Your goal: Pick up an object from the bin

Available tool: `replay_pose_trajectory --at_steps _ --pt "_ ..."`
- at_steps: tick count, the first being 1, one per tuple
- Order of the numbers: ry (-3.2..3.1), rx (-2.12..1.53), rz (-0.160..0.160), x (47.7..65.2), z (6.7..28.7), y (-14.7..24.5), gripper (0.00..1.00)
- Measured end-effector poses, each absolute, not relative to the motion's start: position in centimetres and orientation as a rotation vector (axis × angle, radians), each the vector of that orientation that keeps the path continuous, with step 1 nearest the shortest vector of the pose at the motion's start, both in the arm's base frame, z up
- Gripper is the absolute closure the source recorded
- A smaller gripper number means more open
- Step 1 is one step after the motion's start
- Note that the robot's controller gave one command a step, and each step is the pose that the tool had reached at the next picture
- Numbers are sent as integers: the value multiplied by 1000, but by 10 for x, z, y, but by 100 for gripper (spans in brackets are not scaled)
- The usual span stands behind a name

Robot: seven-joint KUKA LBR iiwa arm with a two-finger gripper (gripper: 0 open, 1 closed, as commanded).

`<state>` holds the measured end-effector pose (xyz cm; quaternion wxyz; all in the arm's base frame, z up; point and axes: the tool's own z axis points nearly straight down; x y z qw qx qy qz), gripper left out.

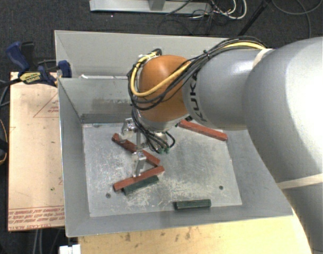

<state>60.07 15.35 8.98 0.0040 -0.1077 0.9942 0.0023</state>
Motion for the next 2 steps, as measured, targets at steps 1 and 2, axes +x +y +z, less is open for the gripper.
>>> replay_pose_trajectory --at_steps 1,2 --pt "3114 -337 7 601 90 153 0" --pt "3112 -307 14 628 84 149 0"
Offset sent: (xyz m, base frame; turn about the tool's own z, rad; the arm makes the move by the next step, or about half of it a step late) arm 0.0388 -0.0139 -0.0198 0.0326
